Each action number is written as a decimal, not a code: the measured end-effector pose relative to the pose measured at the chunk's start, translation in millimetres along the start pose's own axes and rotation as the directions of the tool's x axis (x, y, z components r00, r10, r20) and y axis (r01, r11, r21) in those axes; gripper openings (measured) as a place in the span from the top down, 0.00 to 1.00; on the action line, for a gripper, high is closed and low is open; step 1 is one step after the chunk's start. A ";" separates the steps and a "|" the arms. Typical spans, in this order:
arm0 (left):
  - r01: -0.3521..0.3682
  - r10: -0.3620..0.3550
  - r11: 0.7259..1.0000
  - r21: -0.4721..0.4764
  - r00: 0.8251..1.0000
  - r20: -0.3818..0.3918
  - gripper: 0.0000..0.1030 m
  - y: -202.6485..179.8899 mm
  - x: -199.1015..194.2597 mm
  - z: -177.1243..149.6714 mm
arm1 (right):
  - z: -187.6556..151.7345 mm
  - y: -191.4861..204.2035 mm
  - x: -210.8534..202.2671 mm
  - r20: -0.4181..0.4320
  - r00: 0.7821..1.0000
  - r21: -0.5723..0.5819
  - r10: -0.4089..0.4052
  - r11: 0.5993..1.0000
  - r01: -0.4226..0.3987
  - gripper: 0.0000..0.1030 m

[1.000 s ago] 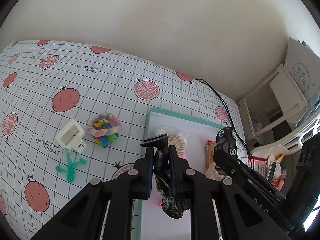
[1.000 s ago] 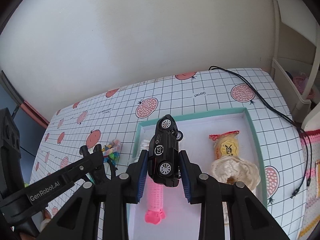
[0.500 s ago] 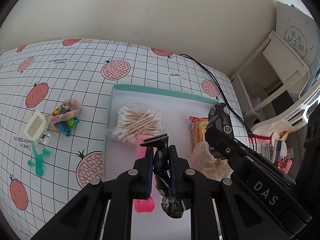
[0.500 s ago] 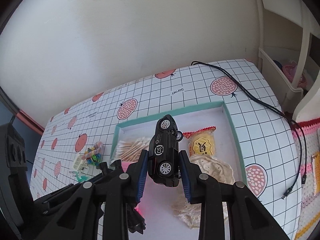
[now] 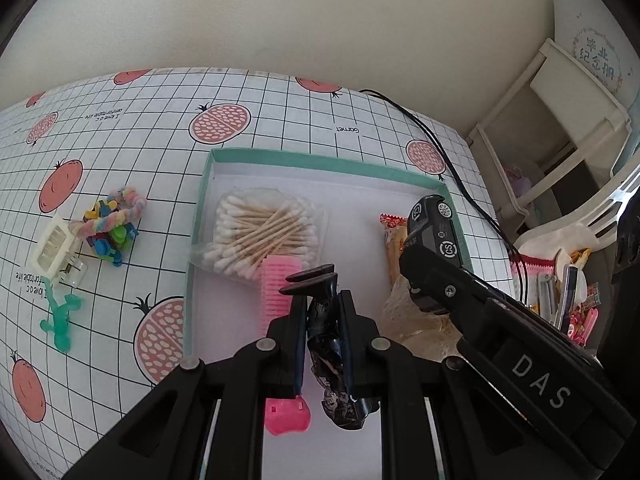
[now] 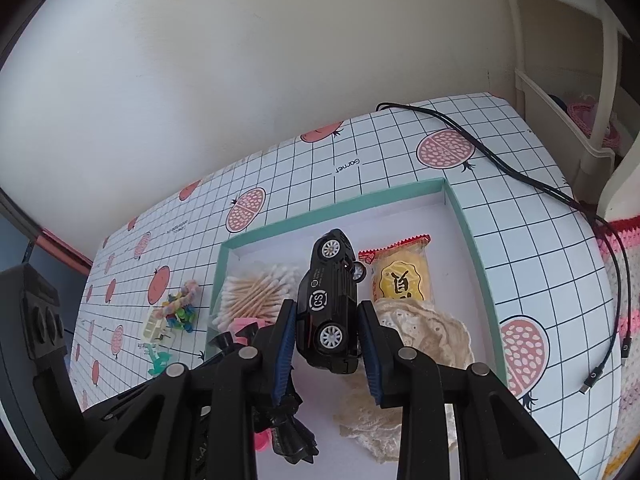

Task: Organize objects
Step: 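Carry the figurine with the left tool while the right tool carries the car over the tray, then open both tools to release the figurine and car into the tray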

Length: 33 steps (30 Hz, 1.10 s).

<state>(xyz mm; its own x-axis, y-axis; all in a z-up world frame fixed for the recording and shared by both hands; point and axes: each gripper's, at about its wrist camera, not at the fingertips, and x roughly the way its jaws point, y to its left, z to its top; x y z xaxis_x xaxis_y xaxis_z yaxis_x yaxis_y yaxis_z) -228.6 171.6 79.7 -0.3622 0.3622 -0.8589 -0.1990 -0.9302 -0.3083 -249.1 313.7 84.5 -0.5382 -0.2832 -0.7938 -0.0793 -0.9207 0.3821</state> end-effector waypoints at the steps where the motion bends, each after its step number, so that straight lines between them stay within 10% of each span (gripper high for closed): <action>1: 0.000 0.000 1.000 0.003 1.000 0.000 0.85 -0.9 0.2 -0.5 | -0.3 -0.8 0.7 -0.002 1.000 0.004 0.002 1.000 -0.002 0.67; 33: -0.002 0.001 0.999 0.037 1.000 0.021 0.78 -7.6 -19.5 6.4 | 5.8 13.8 -21.5 0.031 1.000 -0.037 0.005 0.999 -0.004 0.66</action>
<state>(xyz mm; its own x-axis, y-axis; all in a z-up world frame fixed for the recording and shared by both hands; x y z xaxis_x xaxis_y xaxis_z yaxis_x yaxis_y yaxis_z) -225.9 172.0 101.4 -0.3818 0.3624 -0.8503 -0.2320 -0.9281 -0.2913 -243.4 308.6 109.5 -0.5641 -0.2794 -0.7770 -0.0465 -0.9288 0.3677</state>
